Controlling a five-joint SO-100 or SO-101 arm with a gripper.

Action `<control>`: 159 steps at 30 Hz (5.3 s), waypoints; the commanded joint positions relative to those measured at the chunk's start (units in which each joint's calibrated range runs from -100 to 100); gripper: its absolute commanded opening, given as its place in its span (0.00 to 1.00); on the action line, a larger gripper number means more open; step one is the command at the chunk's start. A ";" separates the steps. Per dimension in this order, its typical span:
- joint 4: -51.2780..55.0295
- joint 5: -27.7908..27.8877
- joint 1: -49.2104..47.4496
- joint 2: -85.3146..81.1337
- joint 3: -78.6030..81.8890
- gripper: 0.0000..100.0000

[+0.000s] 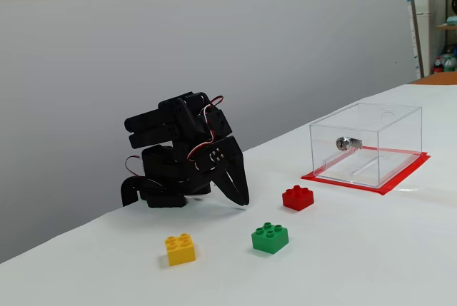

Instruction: Pick the green lego brick and place it into the transparent box

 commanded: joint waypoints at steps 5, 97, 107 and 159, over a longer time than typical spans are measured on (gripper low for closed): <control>0.38 -0.21 0.07 -0.59 -1.42 0.02; -0.05 -0.16 2.65 0.94 -5.94 0.01; -0.05 -0.05 5.76 22.57 -24.48 0.01; -24.77 4.59 9.09 81.63 -56.58 0.39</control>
